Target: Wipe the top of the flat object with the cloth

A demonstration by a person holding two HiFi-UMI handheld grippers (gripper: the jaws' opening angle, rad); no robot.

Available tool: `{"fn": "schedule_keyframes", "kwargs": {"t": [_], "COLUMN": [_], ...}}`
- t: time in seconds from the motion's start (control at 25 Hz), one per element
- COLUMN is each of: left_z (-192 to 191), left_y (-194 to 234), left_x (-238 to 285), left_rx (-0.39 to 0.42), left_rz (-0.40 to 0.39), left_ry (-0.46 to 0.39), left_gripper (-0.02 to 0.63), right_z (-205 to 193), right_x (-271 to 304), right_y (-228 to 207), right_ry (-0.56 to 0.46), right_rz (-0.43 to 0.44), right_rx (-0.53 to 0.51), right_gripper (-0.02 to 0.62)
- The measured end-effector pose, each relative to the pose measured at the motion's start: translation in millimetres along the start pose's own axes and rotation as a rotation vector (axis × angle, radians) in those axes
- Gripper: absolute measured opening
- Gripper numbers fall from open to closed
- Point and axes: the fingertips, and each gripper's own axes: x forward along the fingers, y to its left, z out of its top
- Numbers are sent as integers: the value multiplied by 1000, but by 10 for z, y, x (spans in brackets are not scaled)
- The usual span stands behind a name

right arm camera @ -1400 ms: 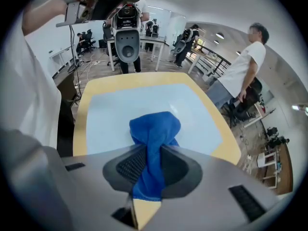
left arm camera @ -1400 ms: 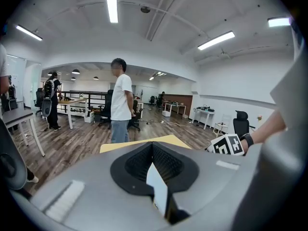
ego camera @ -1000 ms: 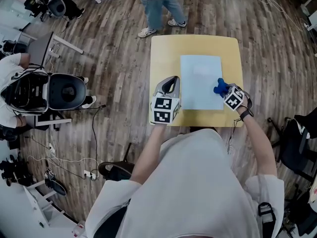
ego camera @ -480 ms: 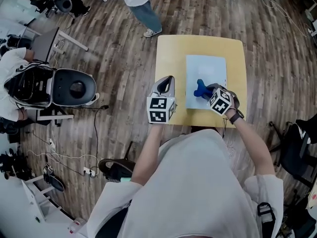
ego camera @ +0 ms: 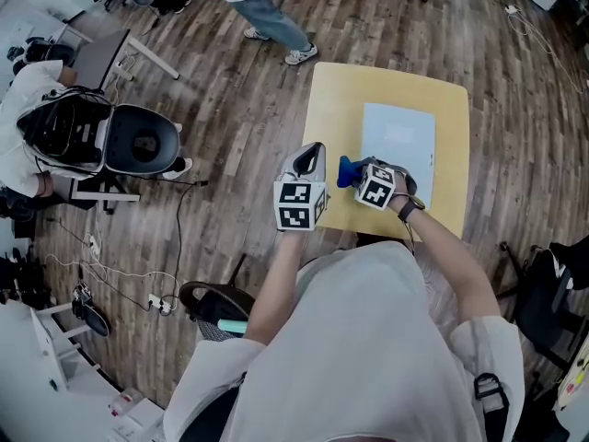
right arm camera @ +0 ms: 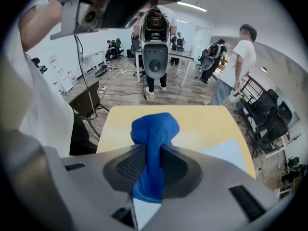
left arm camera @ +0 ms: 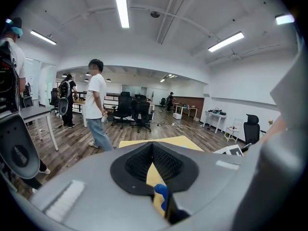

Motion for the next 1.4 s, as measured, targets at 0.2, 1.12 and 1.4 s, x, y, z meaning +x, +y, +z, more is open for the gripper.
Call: {"fn": "schedule_keyframes", "kwargs": {"t": [0.2, 1.12, 1.4], "left_z": [-83, -128, -96], "left_y": [12, -646, -527], "left_x": [-27, 323, 258], "left_rx": [-6, 59, 41], "left_rz": [-7, -200, -176], "left_ry": [17, 53, 47], "left_gripper": [9, 9, 9], "right_z": [-227, -2305, -2182], "right_x": [124, -898, -930], "right_y": [55, -52, -80], "right_ry": [31, 256, 255], "right_rz": [12, -150, -164], "right_rx": [34, 342, 346], "right_gripper": [92, 92, 92]}}
